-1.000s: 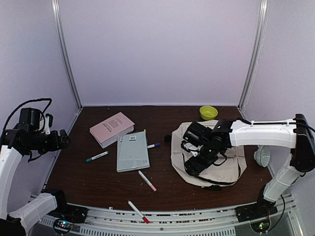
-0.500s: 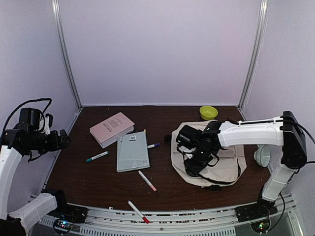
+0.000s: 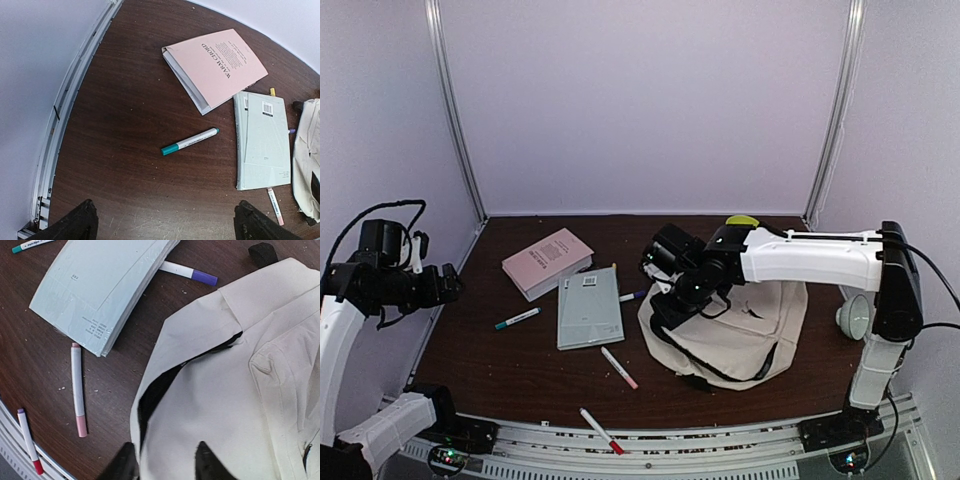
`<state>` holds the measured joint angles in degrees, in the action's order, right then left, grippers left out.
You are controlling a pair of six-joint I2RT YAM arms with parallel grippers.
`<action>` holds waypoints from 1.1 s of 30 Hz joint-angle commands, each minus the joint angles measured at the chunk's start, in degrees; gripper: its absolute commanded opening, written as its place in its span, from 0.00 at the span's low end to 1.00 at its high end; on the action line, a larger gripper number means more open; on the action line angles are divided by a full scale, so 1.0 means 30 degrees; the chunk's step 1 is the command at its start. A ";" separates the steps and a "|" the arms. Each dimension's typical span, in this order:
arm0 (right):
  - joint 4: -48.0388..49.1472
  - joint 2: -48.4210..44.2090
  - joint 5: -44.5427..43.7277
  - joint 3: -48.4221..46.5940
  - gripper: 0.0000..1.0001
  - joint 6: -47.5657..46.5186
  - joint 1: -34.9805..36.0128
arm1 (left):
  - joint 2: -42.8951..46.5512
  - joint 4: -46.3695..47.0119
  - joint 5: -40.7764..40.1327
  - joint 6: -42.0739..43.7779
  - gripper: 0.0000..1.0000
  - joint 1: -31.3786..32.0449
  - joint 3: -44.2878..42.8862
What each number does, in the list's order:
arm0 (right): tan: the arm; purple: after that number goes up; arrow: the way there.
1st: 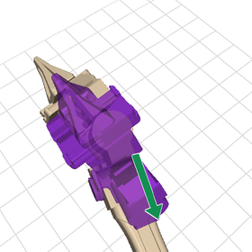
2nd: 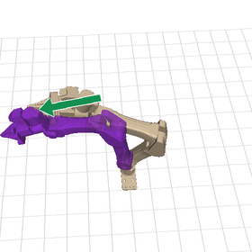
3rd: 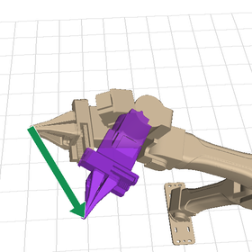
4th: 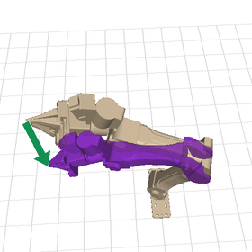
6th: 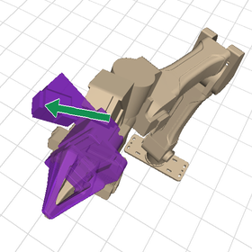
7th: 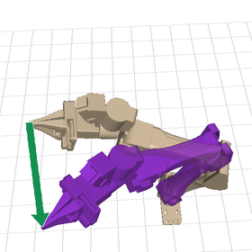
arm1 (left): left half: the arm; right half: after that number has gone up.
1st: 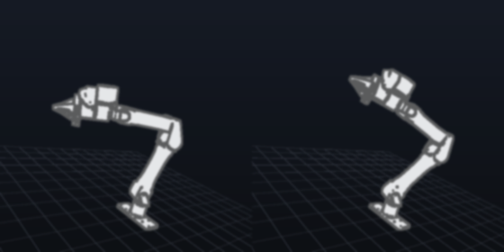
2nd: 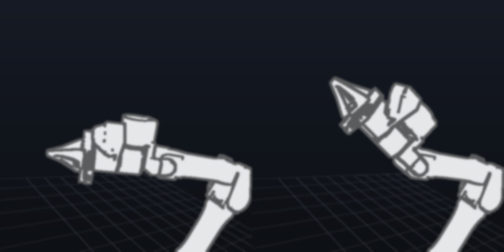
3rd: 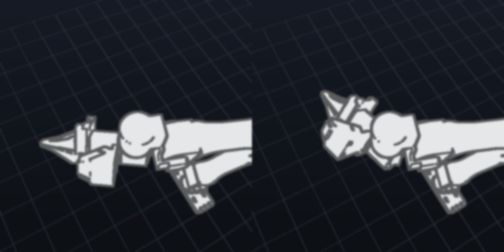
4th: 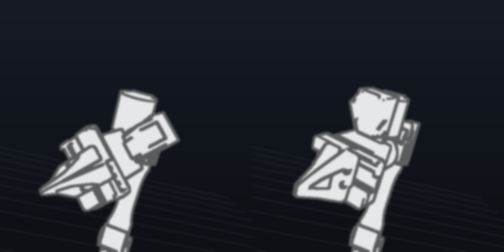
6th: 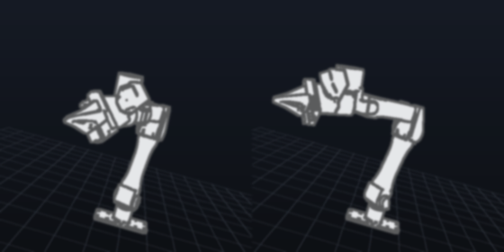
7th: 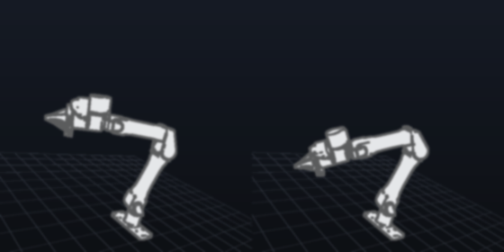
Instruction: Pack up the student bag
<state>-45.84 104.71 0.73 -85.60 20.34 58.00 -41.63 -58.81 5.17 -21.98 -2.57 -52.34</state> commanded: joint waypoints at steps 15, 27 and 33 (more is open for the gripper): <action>-0.1052 -0.5400 0.1135 0.6220 0.90 -0.2090 0.0826 | -0.0267 0.0502 0.0745 0.0331 0.97 -0.0037 0.0116; 0.1612 -0.3302 -0.0699 0.5966 0.88 -0.0011 0.1690 | -0.0220 0.0509 0.0832 0.0364 0.97 -0.0050 0.0102; 0.0260 -0.3143 -0.3857 0.5263 0.88 -0.0136 0.1808 | 0.0326 0.0528 0.0836 0.0382 0.97 -0.0050 0.0121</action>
<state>-42.44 95.88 -1.98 -66.94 19.51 63.09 -41.80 -58.78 6.83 -21.58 -2.57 -52.16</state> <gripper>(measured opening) 0.878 0.972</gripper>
